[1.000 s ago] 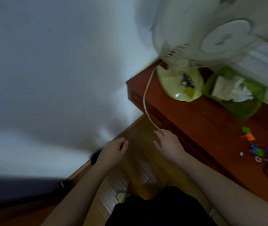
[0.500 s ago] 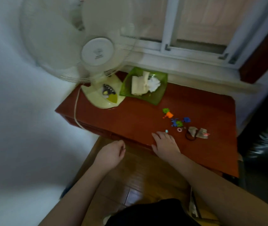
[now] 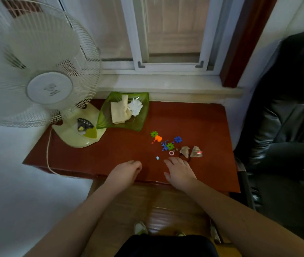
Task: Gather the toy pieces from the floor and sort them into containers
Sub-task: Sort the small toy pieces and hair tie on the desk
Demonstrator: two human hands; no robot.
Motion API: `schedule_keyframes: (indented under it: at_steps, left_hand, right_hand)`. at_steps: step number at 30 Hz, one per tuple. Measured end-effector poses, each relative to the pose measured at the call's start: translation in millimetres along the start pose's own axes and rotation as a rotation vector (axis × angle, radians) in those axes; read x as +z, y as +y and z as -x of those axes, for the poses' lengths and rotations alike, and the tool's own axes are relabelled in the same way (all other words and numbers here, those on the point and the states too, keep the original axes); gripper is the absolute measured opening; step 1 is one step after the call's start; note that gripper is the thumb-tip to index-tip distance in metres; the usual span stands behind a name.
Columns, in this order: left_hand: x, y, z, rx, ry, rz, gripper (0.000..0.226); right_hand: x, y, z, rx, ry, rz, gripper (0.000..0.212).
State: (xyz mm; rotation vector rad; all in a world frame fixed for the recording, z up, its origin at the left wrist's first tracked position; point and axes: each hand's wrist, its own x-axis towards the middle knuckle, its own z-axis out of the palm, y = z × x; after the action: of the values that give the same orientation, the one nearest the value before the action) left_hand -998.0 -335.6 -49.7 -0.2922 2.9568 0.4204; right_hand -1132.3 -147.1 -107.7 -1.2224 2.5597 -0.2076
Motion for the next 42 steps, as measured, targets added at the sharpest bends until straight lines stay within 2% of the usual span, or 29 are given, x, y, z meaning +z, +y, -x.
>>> schedule_keyframes:
  at_steps: [7,12,16,20,23,25,27,29,32,34,37,42]
  left_hand:
    - [10.8,-18.8,-43.9,0.105,-0.074,0.057,0.022]
    - [13.1,-47.4,-69.3,0.136,-0.029,0.083,0.019]
    - [20.1,-61.8,-91.4,0.184,-0.055,0.128,0.015]
    - [33.1,-65.3,-108.1,0.231,-0.133,0.127,0.023]
    - [43.9,-61.5,-118.5,0.260,-0.164,0.149,0.025]
    - [50.4,-57.6,-125.2,0.258,-0.169,0.168,0.026]
    - [56.2,-52.1,-134.0,0.247,-0.174,0.181,0.028]
    - [63.3,-46.1,-141.3,0.230,-0.180,0.191,0.032]
    - [72.5,-37.7,-148.7,0.207,-0.203,0.198,0.036]
    - [79.1,-34.0,-152.0,0.181,-0.238,0.200,0.035]
    - [86.7,-31.6,-154.0,0.134,-0.258,0.194,0.025]
    - [91.4,-29.0,-153.7,0.080,-0.213,0.203,0.015]
  right_hand:
    - [-2.5,24.6,-19.3,0.150,0.000,0.031,0.059]
    - [-9.9,54.0,-45.2,0.331,0.027,0.067,0.047]
    - [-3.2,59.6,-63.0,0.373,-0.024,0.127,0.049]
    - [12.5,66.3,-71.9,0.454,-0.015,0.077,0.034]
    - [17.6,69.2,-73.7,0.489,0.097,0.009,0.026]
    - [16.4,68.7,-73.3,0.500,0.230,-0.072,0.020]
    - [10.5,69.5,-71.3,0.532,0.347,-0.204,0.014]
    - [5.1,71.8,-68.1,0.578,0.385,-0.379,0.012]
    - [-4.6,75.2,-63.9,0.646,0.397,-0.665,0.018]
    - [-8.6,79.1,-62.2,0.662,0.400,-0.762,0.023]
    - [-9.1,82.8,-61.1,0.633,0.368,-0.806,0.028]
    - [1.4,77.0,-60.0,0.496,0.150,-0.756,0.029]
